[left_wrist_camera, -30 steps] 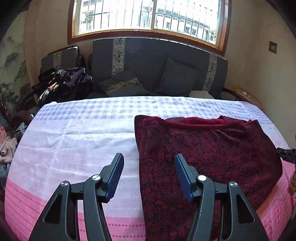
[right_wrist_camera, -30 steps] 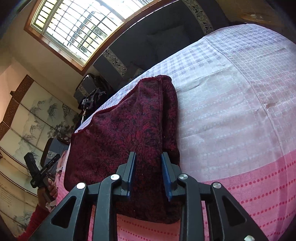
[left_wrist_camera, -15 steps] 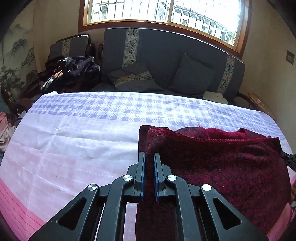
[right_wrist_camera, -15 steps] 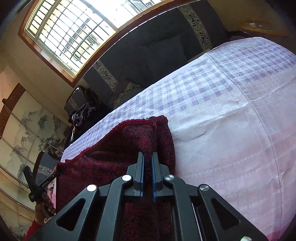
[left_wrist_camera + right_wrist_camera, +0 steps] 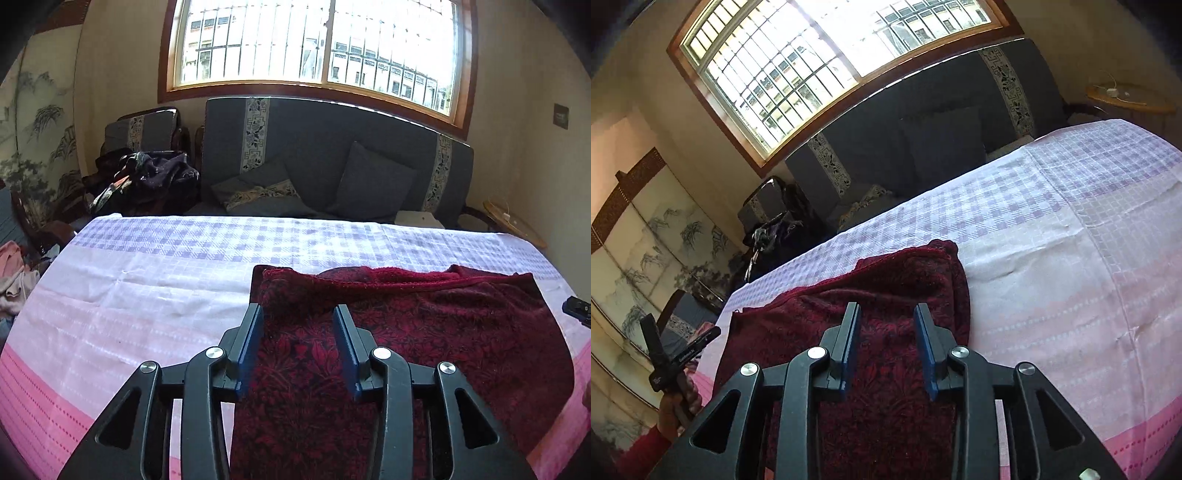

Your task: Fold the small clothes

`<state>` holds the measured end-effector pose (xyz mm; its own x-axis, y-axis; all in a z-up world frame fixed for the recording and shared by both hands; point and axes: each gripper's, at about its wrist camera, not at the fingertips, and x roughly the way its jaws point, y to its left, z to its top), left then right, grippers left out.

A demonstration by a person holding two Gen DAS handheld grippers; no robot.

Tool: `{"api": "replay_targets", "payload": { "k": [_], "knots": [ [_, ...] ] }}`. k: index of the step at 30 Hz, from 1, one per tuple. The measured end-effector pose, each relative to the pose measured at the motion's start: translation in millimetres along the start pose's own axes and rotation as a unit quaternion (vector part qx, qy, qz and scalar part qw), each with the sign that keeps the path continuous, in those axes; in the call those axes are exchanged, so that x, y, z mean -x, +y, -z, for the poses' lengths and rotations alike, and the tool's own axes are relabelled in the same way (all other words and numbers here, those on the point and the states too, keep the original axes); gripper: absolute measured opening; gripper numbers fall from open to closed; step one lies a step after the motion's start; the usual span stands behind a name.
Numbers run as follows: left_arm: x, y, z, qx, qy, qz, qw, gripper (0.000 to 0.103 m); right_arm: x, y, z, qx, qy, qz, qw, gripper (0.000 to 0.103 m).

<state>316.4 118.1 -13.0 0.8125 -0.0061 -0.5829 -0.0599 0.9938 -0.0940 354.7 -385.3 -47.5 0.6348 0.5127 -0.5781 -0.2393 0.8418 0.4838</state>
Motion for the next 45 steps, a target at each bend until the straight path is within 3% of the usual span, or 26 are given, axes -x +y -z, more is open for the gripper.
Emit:
{"api": "replay_targets", "payload": {
  "k": [3,8,18,24,29,34,45],
  "knots": [
    [-6,-7,13,-0.011,0.005,-0.004,0.9999,0.047,-17,31,17,0.074,0.038,0.032,0.996,0.029],
    [-25,-8,32,-0.028,0.033,-0.027,0.9987,0.050,-44,23,42,0.092,0.072,0.082,0.990,0.027],
    [-33,2,34,0.001,0.046,-0.031,0.9985,0.065,-44,22,56,0.110,0.056,0.110,0.986,0.027],
    [-30,-5,38,-0.014,0.039,-0.059,0.9974,0.069,-39,18,56,0.098,0.053,0.071,0.991,0.042],
    [-29,-4,40,-0.013,0.038,-0.065,0.9971,0.073,-43,33,59,0.131,0.060,0.086,0.986,0.056],
    [-28,-7,40,-0.024,0.033,-0.084,0.9956,0.076,-51,51,64,0.175,0.073,0.107,0.976,0.078],
    [-27,-8,41,-0.025,0.031,-0.092,0.9950,0.081,-56,60,66,0.203,0.078,0.139,0.966,0.086]
  ]
}}
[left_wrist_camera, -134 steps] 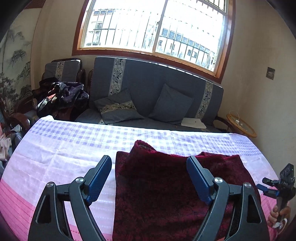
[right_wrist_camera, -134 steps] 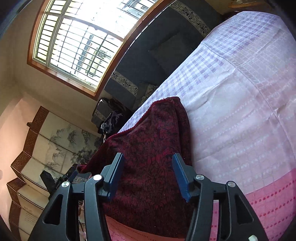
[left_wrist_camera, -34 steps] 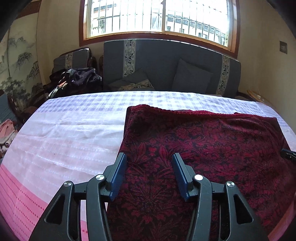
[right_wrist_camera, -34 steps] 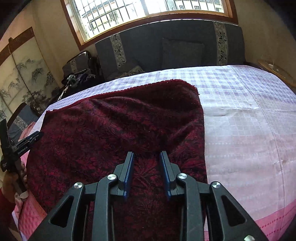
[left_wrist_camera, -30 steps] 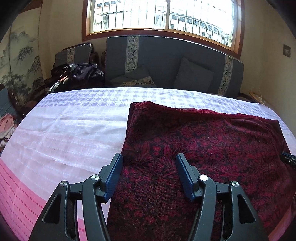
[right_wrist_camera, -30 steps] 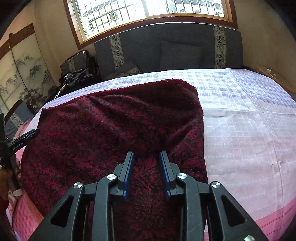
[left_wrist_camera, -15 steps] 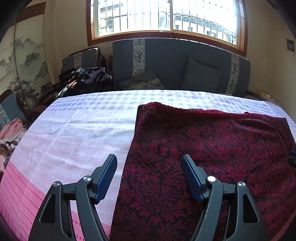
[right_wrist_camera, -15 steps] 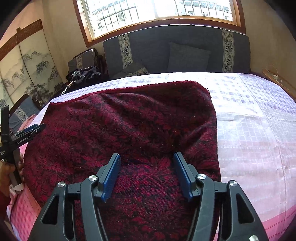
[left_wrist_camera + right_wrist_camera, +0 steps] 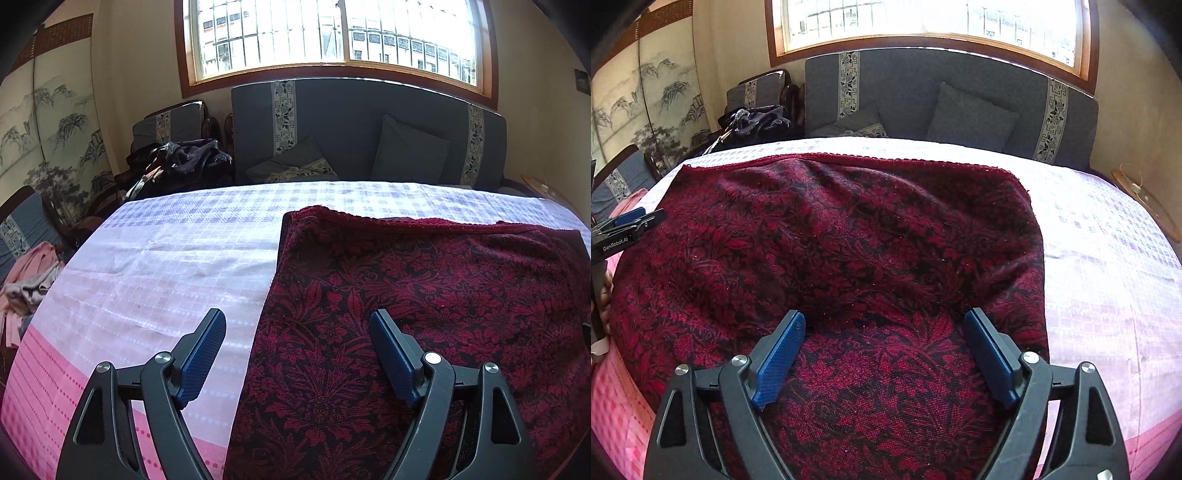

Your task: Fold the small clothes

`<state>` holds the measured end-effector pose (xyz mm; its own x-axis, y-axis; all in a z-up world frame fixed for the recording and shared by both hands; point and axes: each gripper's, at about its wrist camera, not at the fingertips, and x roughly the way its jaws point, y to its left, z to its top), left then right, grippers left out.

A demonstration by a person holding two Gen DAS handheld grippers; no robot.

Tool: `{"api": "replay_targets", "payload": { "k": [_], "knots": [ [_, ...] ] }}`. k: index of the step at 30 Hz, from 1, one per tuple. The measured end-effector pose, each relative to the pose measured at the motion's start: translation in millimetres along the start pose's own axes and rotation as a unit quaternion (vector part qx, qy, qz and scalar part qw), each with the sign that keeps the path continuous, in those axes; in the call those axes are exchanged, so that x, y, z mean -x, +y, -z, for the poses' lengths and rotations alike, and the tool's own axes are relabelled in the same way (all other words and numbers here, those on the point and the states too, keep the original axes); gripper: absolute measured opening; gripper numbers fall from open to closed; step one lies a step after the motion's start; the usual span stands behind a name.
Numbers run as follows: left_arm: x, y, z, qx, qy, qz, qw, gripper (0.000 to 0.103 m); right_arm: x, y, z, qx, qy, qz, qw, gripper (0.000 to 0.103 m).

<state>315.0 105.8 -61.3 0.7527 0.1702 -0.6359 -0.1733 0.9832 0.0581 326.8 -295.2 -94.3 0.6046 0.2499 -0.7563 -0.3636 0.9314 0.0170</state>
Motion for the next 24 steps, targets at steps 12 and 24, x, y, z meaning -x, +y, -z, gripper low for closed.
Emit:
{"api": "replay_targets", "payload": {
  "k": [12,24],
  "knots": [
    [0,-1,-1,0.000,0.002,-0.005,1.0000,0.083,5,4,2,0.000,-0.010,0.016,1.000,0.090],
    [1,-4,1,0.000,0.002,-0.011,0.9999,0.086,14,-1,5,-0.004,-0.026,0.047,0.999,0.091]
  ]
}}
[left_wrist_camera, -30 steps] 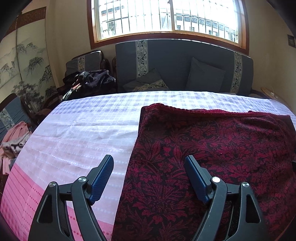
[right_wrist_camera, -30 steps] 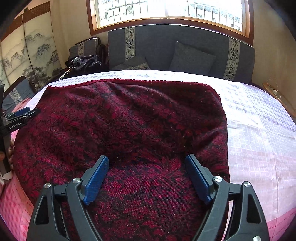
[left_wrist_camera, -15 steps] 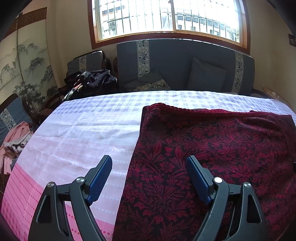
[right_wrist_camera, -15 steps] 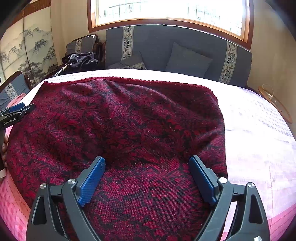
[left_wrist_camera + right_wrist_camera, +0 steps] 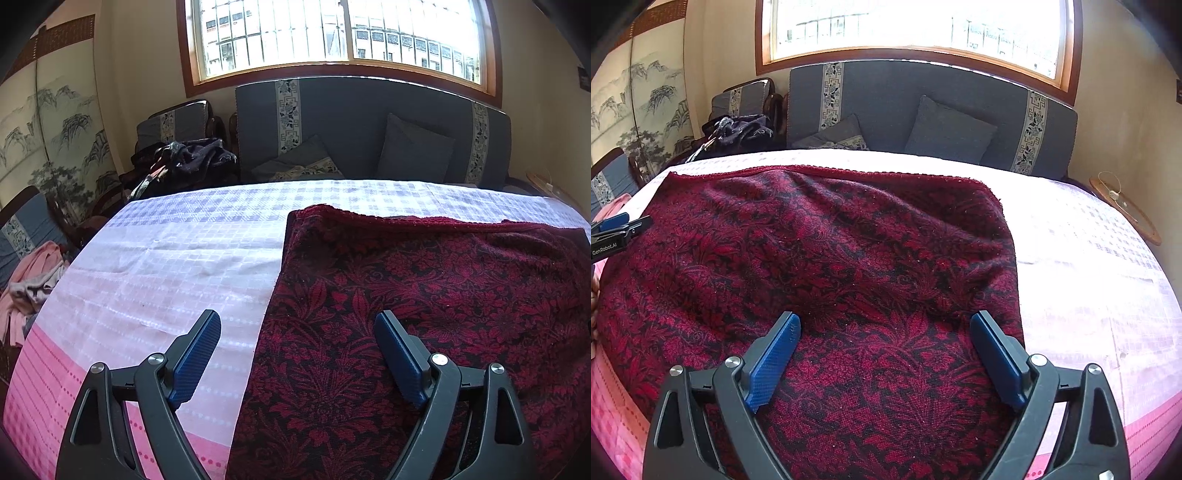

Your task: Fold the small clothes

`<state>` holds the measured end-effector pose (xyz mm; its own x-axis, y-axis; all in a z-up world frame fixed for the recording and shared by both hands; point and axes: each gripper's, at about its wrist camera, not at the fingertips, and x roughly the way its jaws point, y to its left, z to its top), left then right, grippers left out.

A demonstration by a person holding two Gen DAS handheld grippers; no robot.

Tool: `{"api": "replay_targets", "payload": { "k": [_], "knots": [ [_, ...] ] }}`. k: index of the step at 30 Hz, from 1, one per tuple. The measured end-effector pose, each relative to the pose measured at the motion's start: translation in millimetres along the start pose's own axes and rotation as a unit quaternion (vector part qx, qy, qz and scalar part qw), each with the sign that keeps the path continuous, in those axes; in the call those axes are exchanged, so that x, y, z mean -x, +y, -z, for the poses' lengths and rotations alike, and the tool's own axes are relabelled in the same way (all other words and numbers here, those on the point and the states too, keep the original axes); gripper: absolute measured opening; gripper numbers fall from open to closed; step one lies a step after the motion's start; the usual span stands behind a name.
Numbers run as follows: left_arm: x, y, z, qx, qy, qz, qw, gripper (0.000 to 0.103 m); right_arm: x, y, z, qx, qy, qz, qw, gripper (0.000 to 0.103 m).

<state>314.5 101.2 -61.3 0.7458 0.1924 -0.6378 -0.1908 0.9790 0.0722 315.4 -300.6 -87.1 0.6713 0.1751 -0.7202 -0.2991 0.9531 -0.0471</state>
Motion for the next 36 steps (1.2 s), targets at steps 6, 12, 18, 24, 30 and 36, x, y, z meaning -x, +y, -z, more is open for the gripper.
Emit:
{"api": "replay_targets", "payload": {
  "k": [6,12,18,24,30,36],
  "knots": [
    [0,-1,0,-0.008,-0.004,-0.016,0.9998,0.087,17,8,2,0.018,-0.044,0.010,0.999,0.093],
    [0,-4,0,-0.014,-0.006,-0.029,0.9995,0.089,30,-6,4,-0.012,-0.076,-0.004,0.997,0.097],
    [0,-6,1,-0.017,-0.009,-0.037,0.9991,0.090,36,-6,3,-0.011,-0.094,-0.011,0.995,0.100],
    [1,-7,2,-0.019,-0.012,-0.042,0.9989,0.090,42,-11,5,-0.026,-0.106,0.000,0.994,0.101],
    [3,-7,2,-0.017,-0.014,-0.043,0.9988,0.091,45,-20,6,-0.050,-0.114,0.006,0.992,0.102],
    [5,-2,2,-0.004,-0.019,-0.036,0.9992,0.091,53,-22,9,-0.065,-0.134,0.028,0.989,0.102]
  ]
}}
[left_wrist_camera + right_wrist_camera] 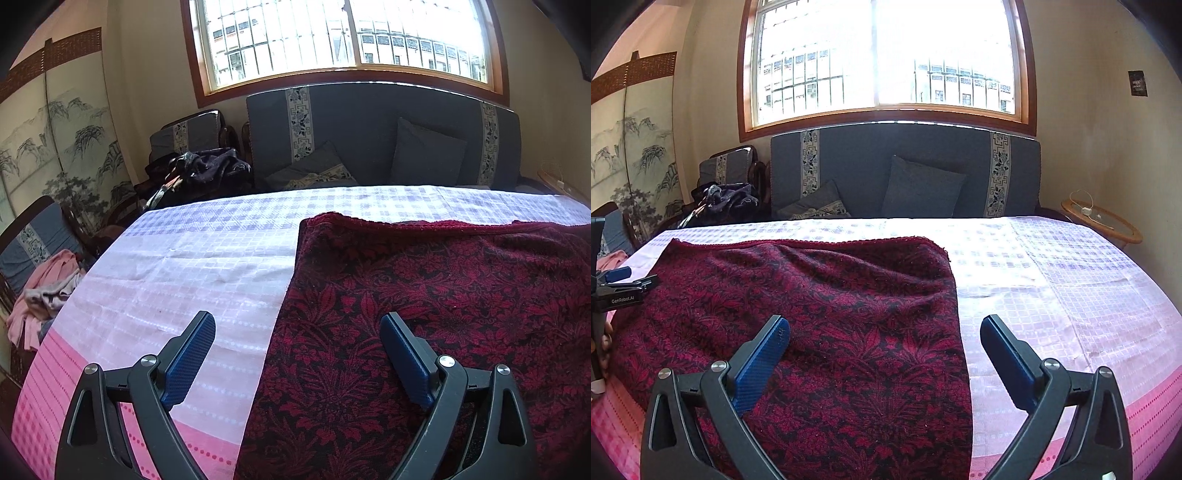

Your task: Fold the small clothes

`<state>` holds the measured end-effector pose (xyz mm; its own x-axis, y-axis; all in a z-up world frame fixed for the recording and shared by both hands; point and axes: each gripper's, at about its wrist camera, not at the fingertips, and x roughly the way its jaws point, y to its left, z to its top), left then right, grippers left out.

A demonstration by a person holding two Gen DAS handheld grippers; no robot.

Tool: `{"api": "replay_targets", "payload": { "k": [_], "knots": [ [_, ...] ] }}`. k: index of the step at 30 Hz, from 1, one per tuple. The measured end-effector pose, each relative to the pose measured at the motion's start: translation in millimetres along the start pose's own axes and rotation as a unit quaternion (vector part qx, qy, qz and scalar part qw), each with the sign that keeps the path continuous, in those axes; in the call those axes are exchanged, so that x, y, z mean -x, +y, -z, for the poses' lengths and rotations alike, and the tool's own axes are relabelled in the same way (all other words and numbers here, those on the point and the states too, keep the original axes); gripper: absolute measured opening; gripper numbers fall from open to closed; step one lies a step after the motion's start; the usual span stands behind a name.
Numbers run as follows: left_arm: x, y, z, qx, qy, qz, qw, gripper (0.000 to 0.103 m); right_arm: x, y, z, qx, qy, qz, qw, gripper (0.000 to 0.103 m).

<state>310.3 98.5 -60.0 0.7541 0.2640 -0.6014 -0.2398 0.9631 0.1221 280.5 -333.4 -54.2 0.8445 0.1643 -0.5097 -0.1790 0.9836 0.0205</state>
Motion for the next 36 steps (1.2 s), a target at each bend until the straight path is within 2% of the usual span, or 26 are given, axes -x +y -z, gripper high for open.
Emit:
{"api": "replay_targets", "payload": {
  "k": [10,17,36],
  "knots": [
    [0,7,1,0.018,-0.002,0.016,0.9997,0.091,0,-8,-2,-0.018,-0.002,0.043,0.999,0.103],
    [1,8,1,0.021,-0.005,0.019,0.9996,0.091,-4,-7,-3,-0.014,0.012,0.056,0.998,0.103],
    [6,6,2,0.022,-0.012,0.010,0.9996,0.091,-3,-13,-4,-0.026,0.008,0.066,0.997,0.103]
  ]
}}
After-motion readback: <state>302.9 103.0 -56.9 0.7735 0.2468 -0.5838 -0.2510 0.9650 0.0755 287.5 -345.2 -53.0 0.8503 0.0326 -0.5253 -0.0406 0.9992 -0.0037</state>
